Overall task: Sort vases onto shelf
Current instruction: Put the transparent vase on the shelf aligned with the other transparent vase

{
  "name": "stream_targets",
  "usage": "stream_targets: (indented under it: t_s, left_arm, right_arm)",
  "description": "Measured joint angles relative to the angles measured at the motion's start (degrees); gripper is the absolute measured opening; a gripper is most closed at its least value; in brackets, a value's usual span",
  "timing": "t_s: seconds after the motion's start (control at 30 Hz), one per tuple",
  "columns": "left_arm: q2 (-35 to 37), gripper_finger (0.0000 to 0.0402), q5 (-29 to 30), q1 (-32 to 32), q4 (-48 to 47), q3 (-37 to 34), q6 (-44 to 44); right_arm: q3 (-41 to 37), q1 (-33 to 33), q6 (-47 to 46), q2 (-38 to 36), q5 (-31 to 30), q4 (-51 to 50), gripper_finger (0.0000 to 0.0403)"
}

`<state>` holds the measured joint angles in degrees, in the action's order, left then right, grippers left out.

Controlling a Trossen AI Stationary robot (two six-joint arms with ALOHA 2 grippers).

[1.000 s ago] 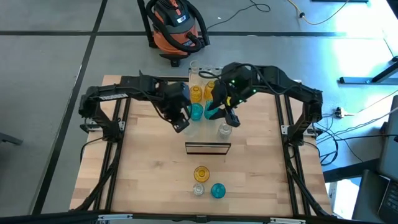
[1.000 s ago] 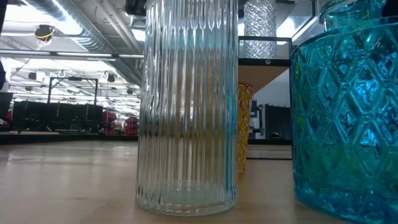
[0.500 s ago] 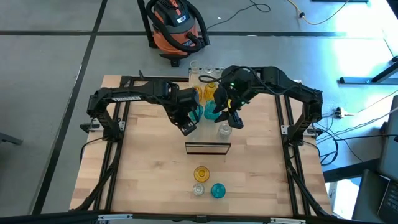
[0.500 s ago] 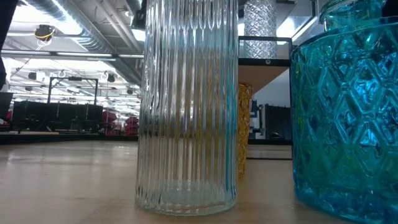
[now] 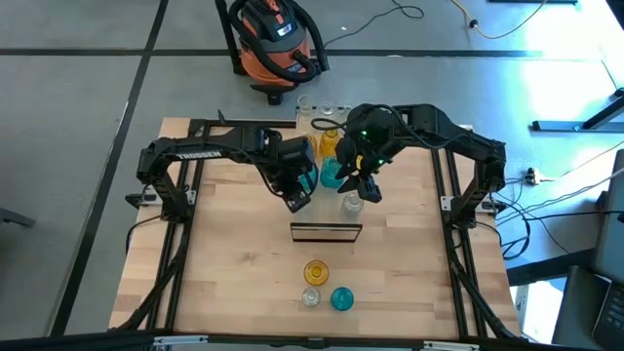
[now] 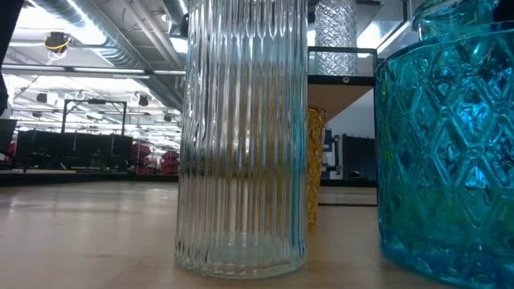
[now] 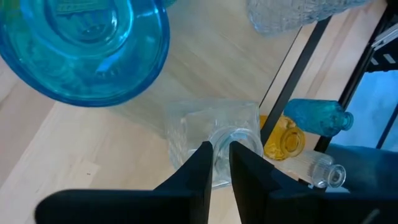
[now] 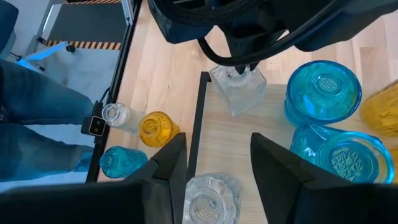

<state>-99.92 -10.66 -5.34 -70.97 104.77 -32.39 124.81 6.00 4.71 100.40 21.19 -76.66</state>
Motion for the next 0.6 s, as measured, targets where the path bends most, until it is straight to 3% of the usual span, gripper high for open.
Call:
stream_targets:
  t_s: [0.3, 0.6]
  left_arm:
    - [0.3, 0.0047, 0.0, 0.0, -0.1, 0.0, -0.4]
    - [4.8, 0.0047, 5.5, 1.3, -3.2, 0.5, -3.2]
  right_arm:
    - [0.0, 0.0, -0.2, 0.0, 0.0, -0.1, 0.0143]
    - [0.0, 0.0, -0.4, 0.0, 0.5, -0.5, 0.0143]
